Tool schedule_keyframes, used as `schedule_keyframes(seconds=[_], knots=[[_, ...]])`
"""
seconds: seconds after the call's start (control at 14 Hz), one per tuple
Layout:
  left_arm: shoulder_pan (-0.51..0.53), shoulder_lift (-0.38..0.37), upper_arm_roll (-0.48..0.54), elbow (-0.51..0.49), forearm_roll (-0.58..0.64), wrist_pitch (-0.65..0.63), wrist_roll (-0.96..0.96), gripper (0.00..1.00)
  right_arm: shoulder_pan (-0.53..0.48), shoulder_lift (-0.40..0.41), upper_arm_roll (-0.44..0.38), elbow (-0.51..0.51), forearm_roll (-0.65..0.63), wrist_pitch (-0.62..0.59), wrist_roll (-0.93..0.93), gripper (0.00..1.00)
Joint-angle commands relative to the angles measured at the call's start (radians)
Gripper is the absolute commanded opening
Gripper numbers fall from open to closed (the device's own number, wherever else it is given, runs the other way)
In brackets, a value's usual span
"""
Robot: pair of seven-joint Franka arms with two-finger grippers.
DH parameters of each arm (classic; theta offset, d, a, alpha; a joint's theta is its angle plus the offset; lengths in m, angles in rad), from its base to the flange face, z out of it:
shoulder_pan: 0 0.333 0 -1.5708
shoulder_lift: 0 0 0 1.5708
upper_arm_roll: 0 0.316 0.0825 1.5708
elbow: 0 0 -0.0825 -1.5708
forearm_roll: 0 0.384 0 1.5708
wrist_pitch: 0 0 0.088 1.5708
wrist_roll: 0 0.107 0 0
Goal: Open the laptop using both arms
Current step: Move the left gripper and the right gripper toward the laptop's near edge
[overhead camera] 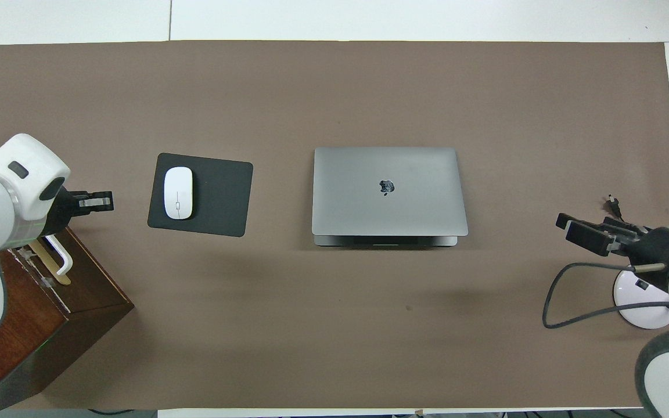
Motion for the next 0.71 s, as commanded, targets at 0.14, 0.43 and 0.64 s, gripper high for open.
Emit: schedule_keyframes(seconds=[0.14,0.43,0.64], knots=[[-0.092,-0.046,0.013,-0.202,-0.018,0.271,0.01,0.0,0.128,-0.04,0.024,-0.08,0.205,0.145,0.041,1.0],[-0.175,-0.005,0.014,-0.324,-0.018,0.507,-0.007,0.0,0.231,-0.014,0.085,-0.088,0.384,0.272,0.127,1.0],[-0.242,0.063,0.014,-0.374,-0.018,0.699,-0.019,0.0,0.294,-0.001,0.111,-0.094,0.477,0.326,0.156,1.0]])
